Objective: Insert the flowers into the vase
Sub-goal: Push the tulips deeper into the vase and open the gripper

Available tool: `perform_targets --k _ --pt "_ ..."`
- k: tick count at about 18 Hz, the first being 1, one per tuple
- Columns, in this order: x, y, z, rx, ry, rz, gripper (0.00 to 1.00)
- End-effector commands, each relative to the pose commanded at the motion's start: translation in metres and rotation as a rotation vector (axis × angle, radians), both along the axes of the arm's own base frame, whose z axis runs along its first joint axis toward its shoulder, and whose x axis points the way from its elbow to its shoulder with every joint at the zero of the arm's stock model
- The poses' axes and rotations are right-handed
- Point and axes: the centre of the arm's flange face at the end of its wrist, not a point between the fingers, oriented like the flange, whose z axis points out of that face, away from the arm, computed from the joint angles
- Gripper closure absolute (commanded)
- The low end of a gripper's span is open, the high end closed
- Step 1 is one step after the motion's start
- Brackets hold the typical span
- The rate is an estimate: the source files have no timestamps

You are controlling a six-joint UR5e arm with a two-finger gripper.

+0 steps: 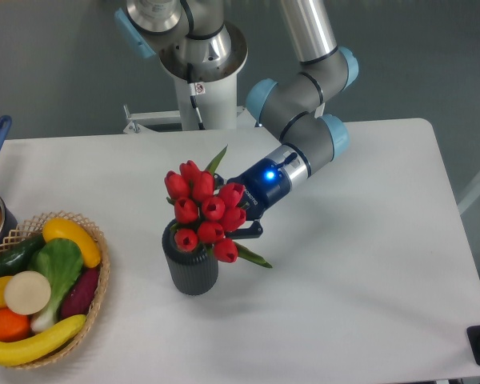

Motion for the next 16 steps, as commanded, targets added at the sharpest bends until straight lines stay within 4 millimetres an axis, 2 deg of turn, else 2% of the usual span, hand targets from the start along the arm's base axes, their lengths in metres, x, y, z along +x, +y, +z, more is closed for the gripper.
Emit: perform_targets --k 5,11,14,16 --pt "0.010 0.003 -0.005 -0.007 -0.010 -0.014 0.78" --pt "0.009 0.002 -0.010 -0.017 0.029 -0.011 0.76" --pt "0.008 0.001 -0.009 -0.015 0.033 -0.010 0.68" --pt "0.008 0.002 -0.008 -0.011 0.041 -0.011 0.53"
